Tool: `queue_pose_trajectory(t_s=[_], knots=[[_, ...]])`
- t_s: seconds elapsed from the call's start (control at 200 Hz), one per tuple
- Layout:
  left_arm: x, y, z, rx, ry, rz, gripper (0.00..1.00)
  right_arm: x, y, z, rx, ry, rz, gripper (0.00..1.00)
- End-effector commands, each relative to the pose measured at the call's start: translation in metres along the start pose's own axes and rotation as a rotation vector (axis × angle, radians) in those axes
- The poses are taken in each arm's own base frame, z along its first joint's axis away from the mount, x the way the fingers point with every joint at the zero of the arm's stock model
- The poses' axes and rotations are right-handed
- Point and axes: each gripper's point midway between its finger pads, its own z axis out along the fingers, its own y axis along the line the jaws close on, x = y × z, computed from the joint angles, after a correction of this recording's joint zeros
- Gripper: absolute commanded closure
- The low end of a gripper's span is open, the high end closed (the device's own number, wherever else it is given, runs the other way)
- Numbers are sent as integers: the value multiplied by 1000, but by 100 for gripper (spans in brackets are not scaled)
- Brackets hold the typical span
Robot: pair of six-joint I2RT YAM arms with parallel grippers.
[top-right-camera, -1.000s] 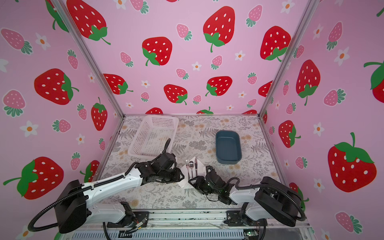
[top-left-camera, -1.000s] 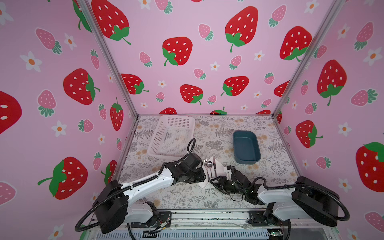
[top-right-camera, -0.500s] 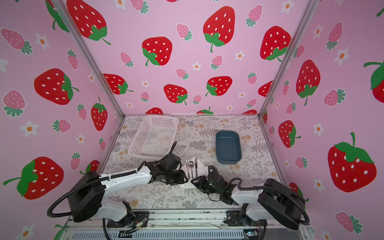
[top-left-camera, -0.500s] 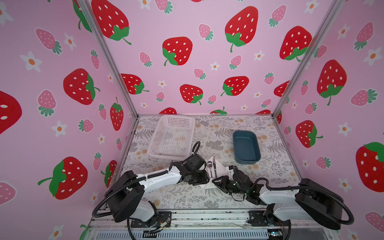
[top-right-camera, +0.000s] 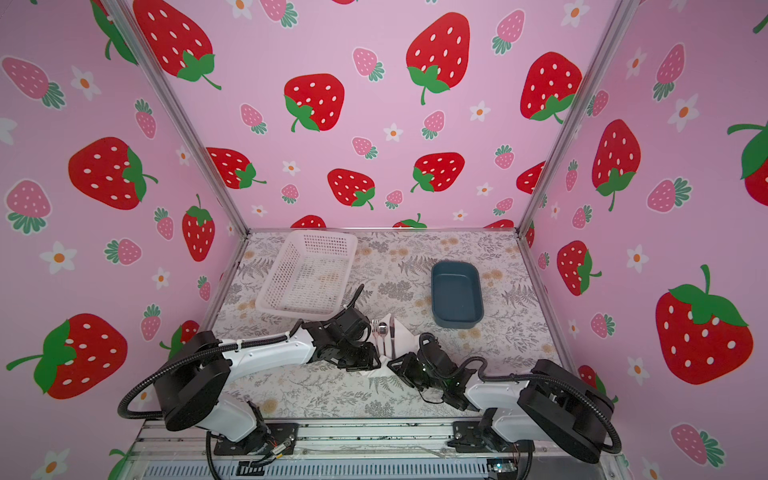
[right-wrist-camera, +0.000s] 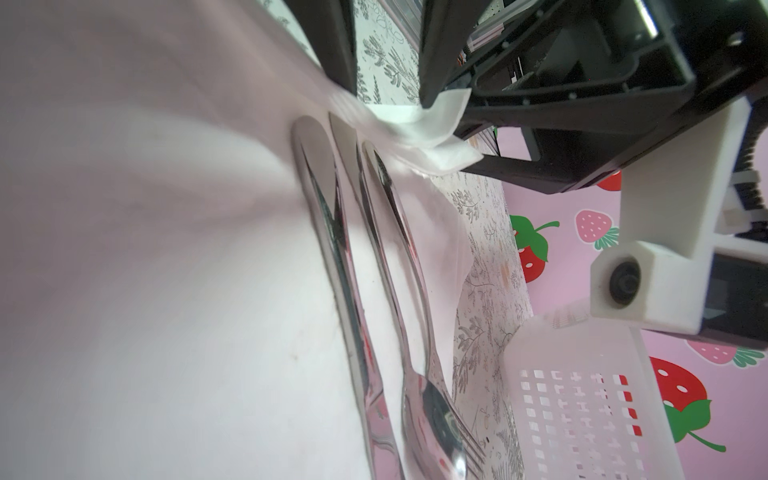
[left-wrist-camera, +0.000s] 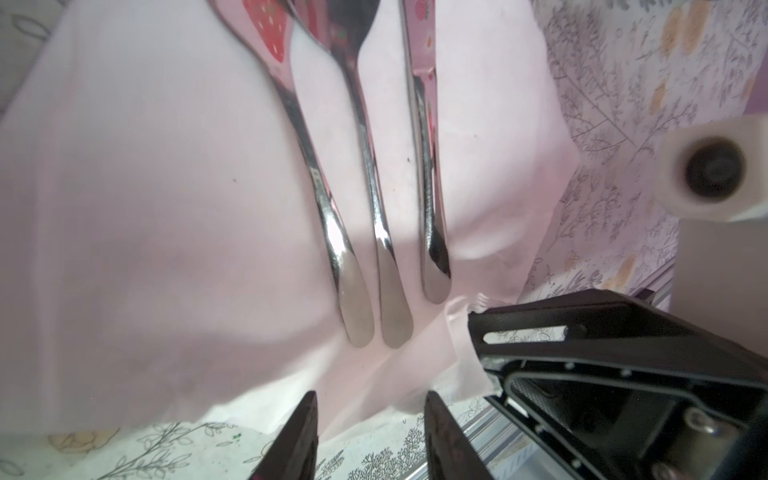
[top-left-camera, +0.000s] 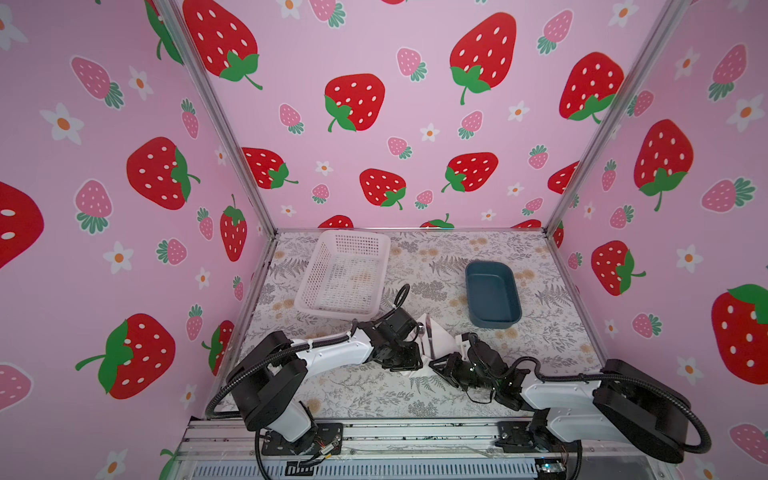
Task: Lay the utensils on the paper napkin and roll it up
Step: 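Pinch the near napkin corner with the right gripper and lift it over the utensil handles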
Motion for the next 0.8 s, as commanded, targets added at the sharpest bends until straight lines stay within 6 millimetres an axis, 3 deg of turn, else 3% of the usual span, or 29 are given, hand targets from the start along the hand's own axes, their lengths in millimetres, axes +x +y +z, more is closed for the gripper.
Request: queue_pose_trajectory(t_s=[0.0,0.795], knots=[[-10,-14,-15,27,-53,47,56,-2,-2,-1,4,-3,15,72],[-16,-29,-1,10,-8,205,59,-3,-3,-1,4,5,24,72]])
